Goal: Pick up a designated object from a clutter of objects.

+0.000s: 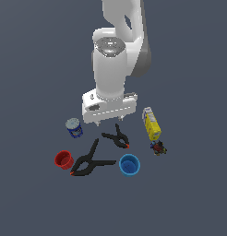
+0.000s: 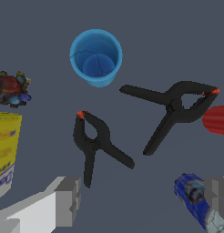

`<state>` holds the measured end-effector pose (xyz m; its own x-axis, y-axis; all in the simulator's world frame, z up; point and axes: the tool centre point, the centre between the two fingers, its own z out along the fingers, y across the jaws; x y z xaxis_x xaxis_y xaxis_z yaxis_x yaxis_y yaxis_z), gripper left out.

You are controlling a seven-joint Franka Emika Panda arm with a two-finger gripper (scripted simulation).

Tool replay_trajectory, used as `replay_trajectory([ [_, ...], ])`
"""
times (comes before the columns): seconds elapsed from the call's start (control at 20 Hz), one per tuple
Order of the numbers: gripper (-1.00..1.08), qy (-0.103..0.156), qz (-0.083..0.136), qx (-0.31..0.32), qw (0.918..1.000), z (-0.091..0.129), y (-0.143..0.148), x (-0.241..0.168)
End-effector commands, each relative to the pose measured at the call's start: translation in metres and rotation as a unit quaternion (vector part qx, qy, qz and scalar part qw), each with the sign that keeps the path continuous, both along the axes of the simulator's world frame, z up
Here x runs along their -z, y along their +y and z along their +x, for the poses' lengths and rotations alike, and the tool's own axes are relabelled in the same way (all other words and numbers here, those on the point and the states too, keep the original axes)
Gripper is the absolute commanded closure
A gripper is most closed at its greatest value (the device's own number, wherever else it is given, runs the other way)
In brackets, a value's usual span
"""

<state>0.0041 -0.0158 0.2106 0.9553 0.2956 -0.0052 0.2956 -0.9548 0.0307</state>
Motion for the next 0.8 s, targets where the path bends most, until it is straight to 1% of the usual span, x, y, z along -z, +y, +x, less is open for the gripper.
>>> replay_trajectory([
  [0.0, -0.92, 0.001, 0.001, -0.038, 0.9993, -0.002, 0.007, 0.027],
  [0.35, -0.92, 0.004, 0.007, -0.131, 0.9914, -0.014, 0.026, 0.092],
  [0.55, -0.92, 0.005, 0.011, -0.167, 0.9859, -0.021, 0.033, 0.117],
  [0.75, -0.92, 0.005, 0.013, -0.191, 0.9815, -0.027, 0.038, 0.133],
])
